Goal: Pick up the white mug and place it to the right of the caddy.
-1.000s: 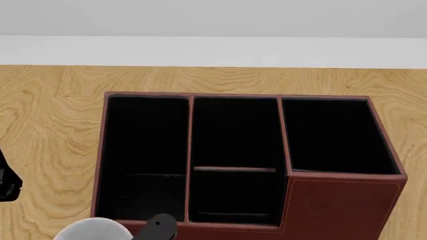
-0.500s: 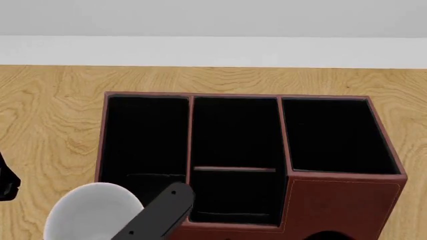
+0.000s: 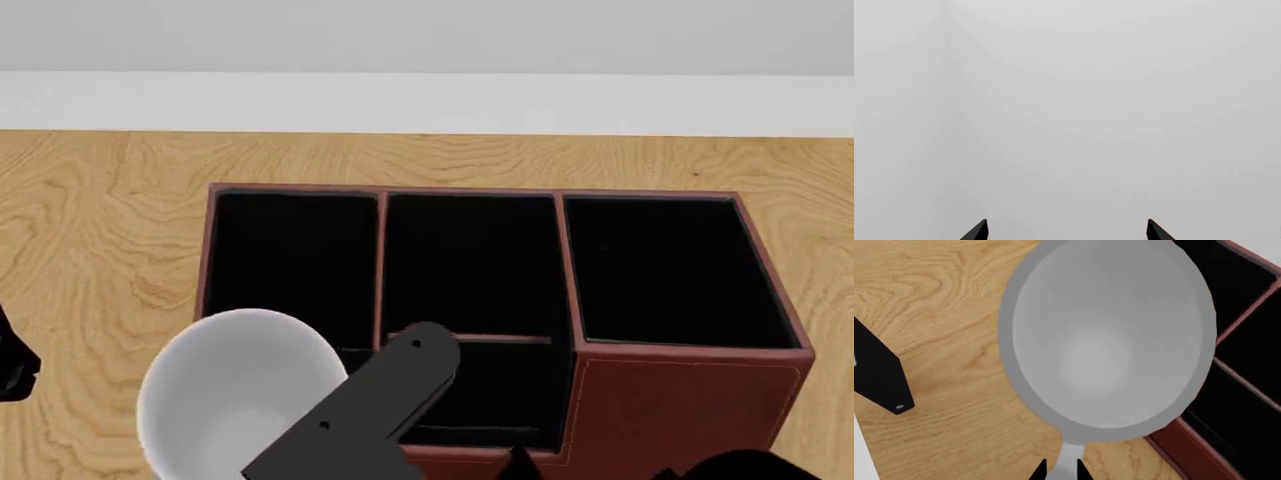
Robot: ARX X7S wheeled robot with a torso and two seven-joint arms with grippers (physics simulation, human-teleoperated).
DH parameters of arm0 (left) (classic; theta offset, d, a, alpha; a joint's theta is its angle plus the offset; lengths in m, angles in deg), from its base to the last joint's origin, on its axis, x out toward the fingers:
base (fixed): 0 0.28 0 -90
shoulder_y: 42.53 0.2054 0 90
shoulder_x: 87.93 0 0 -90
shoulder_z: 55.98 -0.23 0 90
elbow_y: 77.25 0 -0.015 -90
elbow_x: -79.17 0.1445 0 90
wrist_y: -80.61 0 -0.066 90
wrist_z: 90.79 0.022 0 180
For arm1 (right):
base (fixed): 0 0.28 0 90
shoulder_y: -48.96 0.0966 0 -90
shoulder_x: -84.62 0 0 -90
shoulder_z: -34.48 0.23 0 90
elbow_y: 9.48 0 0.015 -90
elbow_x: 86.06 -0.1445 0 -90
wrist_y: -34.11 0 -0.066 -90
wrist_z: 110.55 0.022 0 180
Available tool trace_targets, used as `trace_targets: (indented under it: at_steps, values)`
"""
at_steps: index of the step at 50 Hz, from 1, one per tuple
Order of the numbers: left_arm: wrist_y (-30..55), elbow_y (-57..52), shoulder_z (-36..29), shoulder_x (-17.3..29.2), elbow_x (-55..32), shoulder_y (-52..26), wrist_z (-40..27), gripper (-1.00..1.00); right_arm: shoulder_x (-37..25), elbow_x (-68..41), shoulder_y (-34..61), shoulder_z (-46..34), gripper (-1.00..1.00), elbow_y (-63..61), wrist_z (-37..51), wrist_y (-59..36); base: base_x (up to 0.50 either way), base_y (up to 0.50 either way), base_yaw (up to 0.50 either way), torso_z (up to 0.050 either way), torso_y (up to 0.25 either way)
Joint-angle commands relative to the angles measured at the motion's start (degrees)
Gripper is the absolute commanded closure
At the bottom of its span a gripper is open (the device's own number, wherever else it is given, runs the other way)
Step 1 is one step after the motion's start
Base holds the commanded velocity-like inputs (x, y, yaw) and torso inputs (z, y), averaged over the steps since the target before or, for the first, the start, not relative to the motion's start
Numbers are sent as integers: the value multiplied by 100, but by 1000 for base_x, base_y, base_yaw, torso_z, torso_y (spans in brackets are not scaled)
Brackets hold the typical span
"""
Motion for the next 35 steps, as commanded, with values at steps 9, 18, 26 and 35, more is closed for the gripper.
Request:
trace_targets:
  at_steps: [9,18,26,35]
  values:
    - [-6,-58,13,50,-88,14,-77,-100,-383,-142,325,266,100,62,-58,17,0,0,0,0,1]
    - [4,-37,-34,70,-118,-28,-112,-100,-536,-127,393,401,100,210,-223,-28,0,0,0,0,0]
    - [-12,-10,-72,88,-135,-57,-139,-100,-646,-35,430,481,100,357,-357,-110,0,0,0,0,0]
    - [-14,25,-121,101,-149,-97,-171,-100,-712,38,556,502,100,550,-452,-233,0,0,0,0,1]
